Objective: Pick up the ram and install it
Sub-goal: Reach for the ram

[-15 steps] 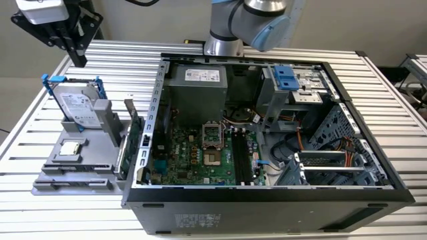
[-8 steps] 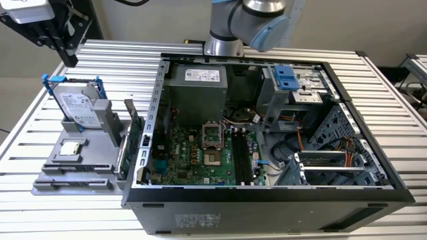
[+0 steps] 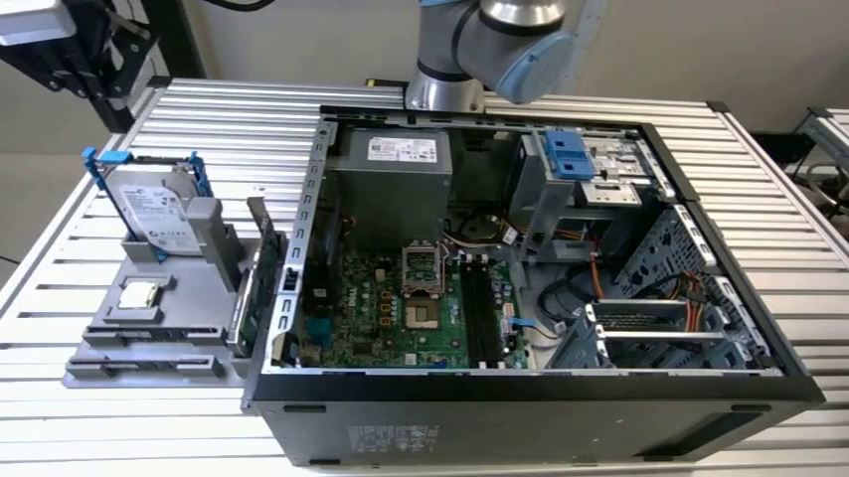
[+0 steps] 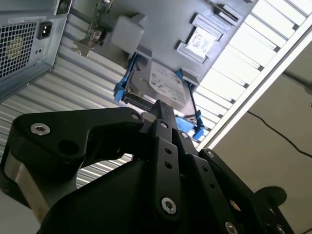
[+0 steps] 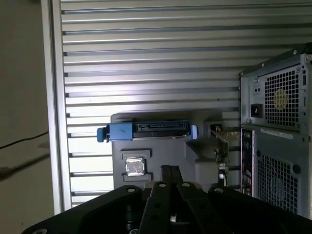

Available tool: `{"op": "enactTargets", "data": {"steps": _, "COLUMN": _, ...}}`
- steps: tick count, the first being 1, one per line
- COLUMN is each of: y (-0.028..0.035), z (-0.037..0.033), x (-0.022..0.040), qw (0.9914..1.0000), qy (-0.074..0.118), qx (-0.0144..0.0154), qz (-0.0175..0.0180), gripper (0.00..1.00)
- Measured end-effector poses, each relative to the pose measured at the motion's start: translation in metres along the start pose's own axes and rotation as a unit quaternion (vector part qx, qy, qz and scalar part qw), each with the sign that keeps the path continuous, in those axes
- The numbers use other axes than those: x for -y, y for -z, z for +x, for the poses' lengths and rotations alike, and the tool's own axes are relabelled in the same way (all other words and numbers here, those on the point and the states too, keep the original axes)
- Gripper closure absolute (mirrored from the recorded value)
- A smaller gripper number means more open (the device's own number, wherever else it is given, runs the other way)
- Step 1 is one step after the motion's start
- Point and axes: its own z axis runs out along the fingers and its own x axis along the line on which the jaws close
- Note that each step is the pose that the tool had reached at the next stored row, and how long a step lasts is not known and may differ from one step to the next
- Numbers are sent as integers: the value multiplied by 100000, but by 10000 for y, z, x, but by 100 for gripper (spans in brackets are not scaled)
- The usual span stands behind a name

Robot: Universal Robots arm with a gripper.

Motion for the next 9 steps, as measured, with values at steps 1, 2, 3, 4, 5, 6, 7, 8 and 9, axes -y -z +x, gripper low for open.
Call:
{"op": "enactTargets", "data": {"steps": 1, "y": 1, "z": 23, "x": 1, "qw": 100000, "qy": 6, "qx": -2, "qz": 1, "gripper": 100}}
{"op": "enactTargets", "data": {"steps": 2, "y": 1, "z": 45, "x": 2, "qw": 100000, "qy": 15, "qx": 2, "qz": -2, "gripper": 100}}
{"op": "enactTargets", "data": {"steps": 3, "y": 1, "z": 66, "x": 3, "qw": 100000, "qy": 25, "qx": 1, "qz": -4, "gripper": 100}}
{"op": "enactTargets", "data": {"steps": 4, "y": 2, "z": 88, "x": 4, "qw": 100000, "qy": 32, "qx": -3, "qz": 0, "gripper": 100}}
{"op": "enactTargets", "data": {"steps": 5, "y": 2, "z": 109, "x": 5, "qw": 100000, "qy": 40, "qx": -5, "qz": 2, "gripper": 100}}
{"op": "enactTargets", "data": {"steps": 6, "y": 2, "z": 124, "x": 6, "qw": 100000, "qy": 46, "qx": -4, "qz": -2, "gripper": 100}}
{"op": "enactTargets", "data": {"steps": 7, "y": 3, "z": 137, "x": 7, "qw": 100000, "qy": 54, "qx": -3, "qz": -1, "gripper": 100}}
{"op": "enactTargets", "data": {"steps": 8, "y": 3, "z": 149, "x": 7, "qw": 100000, "qy": 62, "qx": -4, "qz": -1, "gripper": 100}}
{"op": "enactTargets", "data": {"steps": 9, "y": 3, "z": 160, "x": 7, "qw": 100000, "qy": 74, "qx": -4, "qz": -2, "gripper": 100}}
